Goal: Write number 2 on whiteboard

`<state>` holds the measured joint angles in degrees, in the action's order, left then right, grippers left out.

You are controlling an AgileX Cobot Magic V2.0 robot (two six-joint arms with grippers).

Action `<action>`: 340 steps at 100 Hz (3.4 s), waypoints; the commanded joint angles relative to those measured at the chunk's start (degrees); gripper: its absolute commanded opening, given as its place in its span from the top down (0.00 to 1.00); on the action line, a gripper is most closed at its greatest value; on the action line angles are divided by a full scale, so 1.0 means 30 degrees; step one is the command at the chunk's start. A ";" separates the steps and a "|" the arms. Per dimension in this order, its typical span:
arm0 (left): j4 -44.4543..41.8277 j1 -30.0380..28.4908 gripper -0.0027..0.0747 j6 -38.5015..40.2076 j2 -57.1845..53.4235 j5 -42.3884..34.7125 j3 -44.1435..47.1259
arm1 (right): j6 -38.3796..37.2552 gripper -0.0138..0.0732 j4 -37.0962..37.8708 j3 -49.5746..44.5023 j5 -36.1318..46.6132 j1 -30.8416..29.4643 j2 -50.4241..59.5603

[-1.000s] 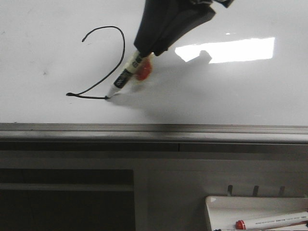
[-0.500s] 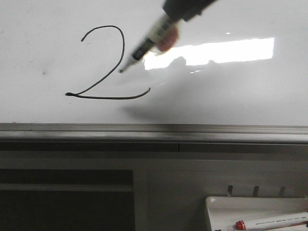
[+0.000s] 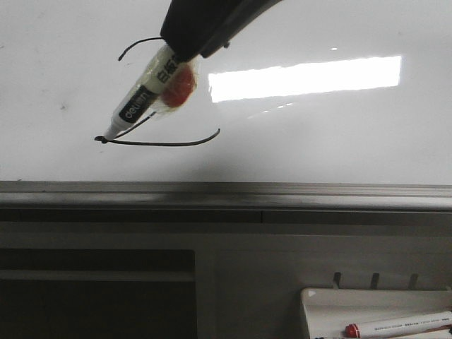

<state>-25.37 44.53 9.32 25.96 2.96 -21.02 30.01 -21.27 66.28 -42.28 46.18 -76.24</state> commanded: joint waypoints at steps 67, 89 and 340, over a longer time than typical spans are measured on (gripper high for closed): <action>-0.2516 0.1067 0.75 -0.0173 0.8094 -0.1839 -0.1789 | 0.1137 0.90 -0.0401 0.1684 0.1207 0.2086 0.0363; -0.2589 0.1067 0.99 -0.0206 0.8094 -0.2281 -0.1789 | 0.1137 0.90 -0.0401 0.1650 0.1024 0.2086 0.0319; 0.9167 -0.7328 0.99 -0.0101 0.5635 0.0102 -0.3587 | -0.0206 0.90 0.0257 -0.0182 0.6273 -0.1886 0.3303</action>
<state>4.19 22.68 8.70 46.79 6.99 -30.19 29.46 -20.47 66.87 -32.62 40.92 -70.89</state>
